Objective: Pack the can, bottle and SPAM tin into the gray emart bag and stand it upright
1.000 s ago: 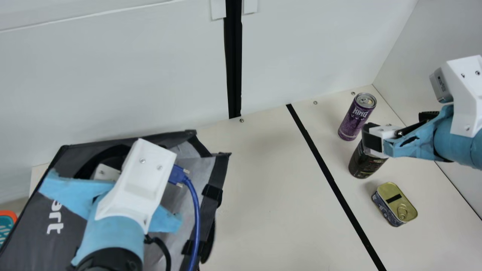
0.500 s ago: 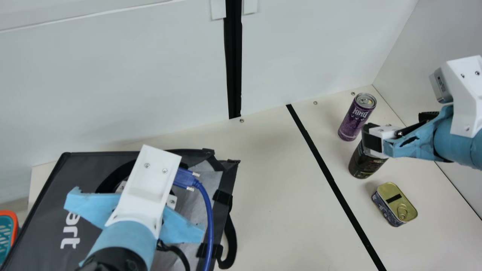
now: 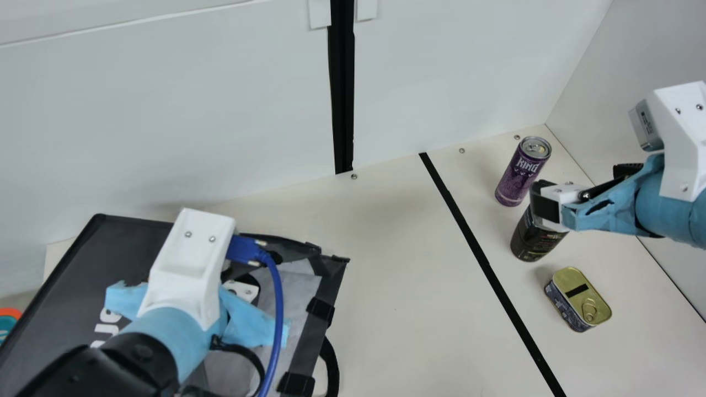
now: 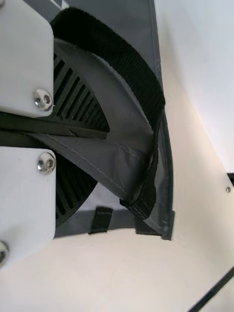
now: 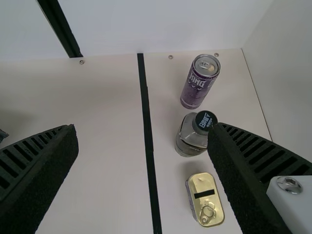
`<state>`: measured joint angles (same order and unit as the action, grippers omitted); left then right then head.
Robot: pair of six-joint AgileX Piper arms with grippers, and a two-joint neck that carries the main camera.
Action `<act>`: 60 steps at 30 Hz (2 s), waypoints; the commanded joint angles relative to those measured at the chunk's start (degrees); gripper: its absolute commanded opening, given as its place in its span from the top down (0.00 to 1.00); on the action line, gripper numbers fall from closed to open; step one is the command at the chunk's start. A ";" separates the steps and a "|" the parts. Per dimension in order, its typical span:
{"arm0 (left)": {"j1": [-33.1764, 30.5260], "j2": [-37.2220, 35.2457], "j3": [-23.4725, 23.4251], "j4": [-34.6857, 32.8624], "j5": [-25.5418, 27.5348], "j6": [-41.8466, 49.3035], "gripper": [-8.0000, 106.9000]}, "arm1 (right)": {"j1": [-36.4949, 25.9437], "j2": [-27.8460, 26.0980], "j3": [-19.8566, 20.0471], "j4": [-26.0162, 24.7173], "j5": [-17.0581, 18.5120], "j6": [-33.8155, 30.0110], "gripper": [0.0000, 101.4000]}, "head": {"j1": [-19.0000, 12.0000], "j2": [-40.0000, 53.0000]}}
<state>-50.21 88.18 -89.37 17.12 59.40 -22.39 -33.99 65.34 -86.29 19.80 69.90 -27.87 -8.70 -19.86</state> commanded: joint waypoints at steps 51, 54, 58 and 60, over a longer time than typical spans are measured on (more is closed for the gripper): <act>18.89 4.88 1.17 -41.00 -11.37 18.29 1.00 | 0.00 0.00 0.00 0.00 0.00 0.00 0.06 | -1.30 -0.14; 19.85 5.10 0.82 -41.29 -11.20 18.90 1.00 | 0.00 0.00 0.00 0.00 0.00 0.00 0.06 | -1.30 -0.14; 21.05 5.33 0.27 -41.48 -10.85 19.58 1.00 | 0.00 0.00 0.00 0.00 0.00 0.00 0.06 | -1.30 -0.14; 21.57 5.43 -0.03 -41.53 -10.67 19.85 1.00 | 0.00 0.00 0.00 0.00 0.00 0.00 0.06 | -1.30 -0.14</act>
<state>-28.77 93.50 -89.37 -24.42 48.65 -2.67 -33.99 65.34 -86.29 19.80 69.90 -27.87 -8.70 -19.86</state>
